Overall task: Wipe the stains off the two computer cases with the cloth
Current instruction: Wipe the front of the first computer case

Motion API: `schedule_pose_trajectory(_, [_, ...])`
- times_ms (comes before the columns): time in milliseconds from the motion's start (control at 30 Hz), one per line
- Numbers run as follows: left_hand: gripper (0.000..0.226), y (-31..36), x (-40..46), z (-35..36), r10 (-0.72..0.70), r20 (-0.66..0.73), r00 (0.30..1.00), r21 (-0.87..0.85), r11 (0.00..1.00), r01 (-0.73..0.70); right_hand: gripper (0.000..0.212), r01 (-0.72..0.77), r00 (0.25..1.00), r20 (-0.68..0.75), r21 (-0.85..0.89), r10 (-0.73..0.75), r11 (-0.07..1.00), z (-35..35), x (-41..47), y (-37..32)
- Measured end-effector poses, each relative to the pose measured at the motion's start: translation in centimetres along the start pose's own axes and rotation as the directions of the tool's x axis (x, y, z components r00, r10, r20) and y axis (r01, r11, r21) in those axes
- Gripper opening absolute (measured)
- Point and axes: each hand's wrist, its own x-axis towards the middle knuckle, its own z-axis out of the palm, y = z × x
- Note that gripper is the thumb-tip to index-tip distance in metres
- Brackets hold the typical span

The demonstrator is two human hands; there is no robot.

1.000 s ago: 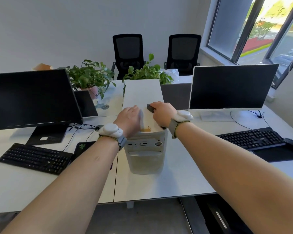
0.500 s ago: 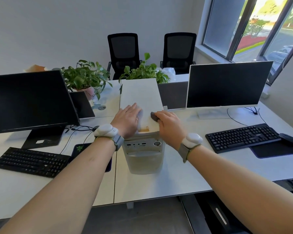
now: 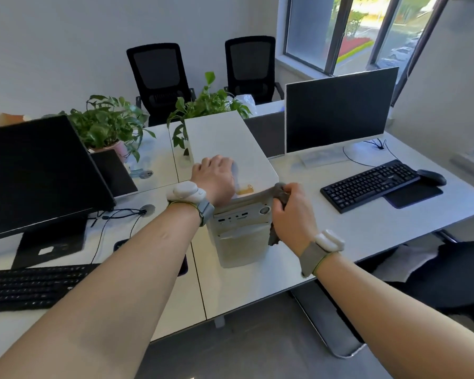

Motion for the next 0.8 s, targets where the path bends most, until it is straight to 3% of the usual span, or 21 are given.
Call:
schedule_pose_trajectory(133, [0.036,-0.3,0.0,0.4,0.013,-0.037,0.999,-0.03,0.999,-0.015,0.016,-0.097,0.994,-0.041,0.047,0.099,0.994,2.4,-2.7,1.4])
schedule_pose_trajectory(367, [0.038,-0.3,0.1,0.4,0.026,-0.068,0.997,-0.063,0.998,-0.03,0.028,0.15,0.968,-0.208,0.045,-0.137,0.988,4.1,-2.5,1.6])
schedule_pose_trajectory(433, [0.039,-0.4,0.2,0.5,0.018,-0.062,0.998,-0.058,0.998,-0.021,0.024,0.178,0.969,-0.178,0.018,-0.172,0.984,4.4,-2.3,2.3])
schedule_pose_trajectory(567, [0.038,0.0,0.0,0.4,0.011,-0.068,0.998,-0.052,0.999,-0.014,0.027,0.093,0.994,-0.047,-0.023,-0.094,0.995,4.1,-2.5,3.7])
schedule_pose_trajectory(800, [0.04,0.0,-0.1,0.2,0.0,-0.059,0.998,-0.052,0.999,-0.003,0.019,0.18,0.971,-0.169,0.065,-0.167,0.982,4.2,-1.9,2.4])
